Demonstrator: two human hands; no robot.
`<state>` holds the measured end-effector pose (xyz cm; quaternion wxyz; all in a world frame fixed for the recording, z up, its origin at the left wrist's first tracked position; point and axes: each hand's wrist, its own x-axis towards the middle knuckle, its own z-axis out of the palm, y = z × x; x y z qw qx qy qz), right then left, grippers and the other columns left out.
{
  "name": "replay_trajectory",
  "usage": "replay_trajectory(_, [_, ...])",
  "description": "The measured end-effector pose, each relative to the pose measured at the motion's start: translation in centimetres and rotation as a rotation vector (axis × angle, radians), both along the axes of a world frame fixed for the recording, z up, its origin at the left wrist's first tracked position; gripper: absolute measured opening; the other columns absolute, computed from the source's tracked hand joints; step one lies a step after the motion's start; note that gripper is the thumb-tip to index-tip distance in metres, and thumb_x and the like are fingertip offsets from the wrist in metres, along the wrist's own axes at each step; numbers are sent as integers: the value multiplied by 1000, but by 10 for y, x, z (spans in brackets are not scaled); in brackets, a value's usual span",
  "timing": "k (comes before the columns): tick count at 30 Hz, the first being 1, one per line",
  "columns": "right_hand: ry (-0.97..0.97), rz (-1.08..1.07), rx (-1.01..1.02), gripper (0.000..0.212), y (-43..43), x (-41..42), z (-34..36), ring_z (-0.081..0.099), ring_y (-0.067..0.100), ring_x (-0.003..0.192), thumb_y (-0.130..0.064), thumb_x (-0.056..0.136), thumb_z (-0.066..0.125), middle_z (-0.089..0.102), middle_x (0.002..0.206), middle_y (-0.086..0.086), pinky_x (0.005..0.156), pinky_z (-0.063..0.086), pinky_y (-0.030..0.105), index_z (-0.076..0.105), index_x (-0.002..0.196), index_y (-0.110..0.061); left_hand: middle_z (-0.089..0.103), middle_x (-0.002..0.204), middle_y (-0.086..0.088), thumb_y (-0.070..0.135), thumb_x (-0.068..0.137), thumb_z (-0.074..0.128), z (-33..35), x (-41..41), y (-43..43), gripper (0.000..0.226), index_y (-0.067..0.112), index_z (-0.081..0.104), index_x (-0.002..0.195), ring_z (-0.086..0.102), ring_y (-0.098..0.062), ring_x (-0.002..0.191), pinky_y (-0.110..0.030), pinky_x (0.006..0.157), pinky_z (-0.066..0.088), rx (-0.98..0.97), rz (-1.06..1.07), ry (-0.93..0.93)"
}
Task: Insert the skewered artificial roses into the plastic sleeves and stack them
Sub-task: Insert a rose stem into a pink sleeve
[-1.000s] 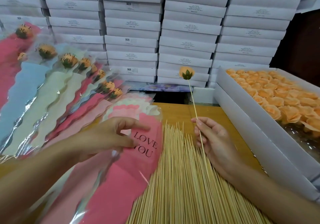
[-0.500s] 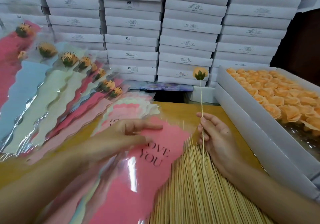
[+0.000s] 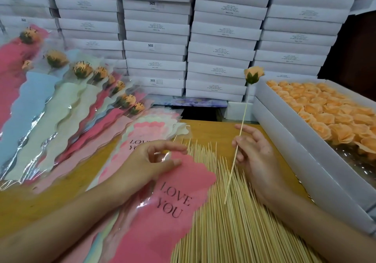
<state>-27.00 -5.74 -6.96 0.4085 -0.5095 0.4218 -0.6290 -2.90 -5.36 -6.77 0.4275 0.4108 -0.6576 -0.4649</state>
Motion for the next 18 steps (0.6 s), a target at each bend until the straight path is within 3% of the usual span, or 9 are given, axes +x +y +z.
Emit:
replay_trajectory(4, [-5,-77,-77,22,-2,-1,9,46,3,51,-8,99,49,62,70,-9,51,43,17,58,112,-23,72,80,-8,19,77,74,-8,-1,-4,13,11,75,87,64,-12,67,-14,58,49,-4,69,79])
replay_trajectory(8, [1,-134,-147,17,-2,-2,15,50,4,51,-8,102,45,63,68,-9,51,45,17,54,103,-22,55,73,-17,2,81,72,-11,-3,-8,19,6,63,97,49,-20,60,-22,52,38,-11,82,76])
replay_trajectory(11, [11,-150,-153,17,-4,-3,15,56,4,55,-7,103,43,66,70,-10,52,48,18,51,100,-22,46,62,-9,1,81,71,-10,-3,-8,27,6,61,105,40,-12,49,-15,45,32,-22,66,58])
replay_trajectory(18, [-6,-157,-142,19,-5,-5,14,63,4,63,-4,103,40,69,71,-10,54,52,19,49,98,-20,56,53,7,-4,85,66,-11,-5,-9,17,-4,60,102,50,1,43,-8,47,39,-40,13,23])
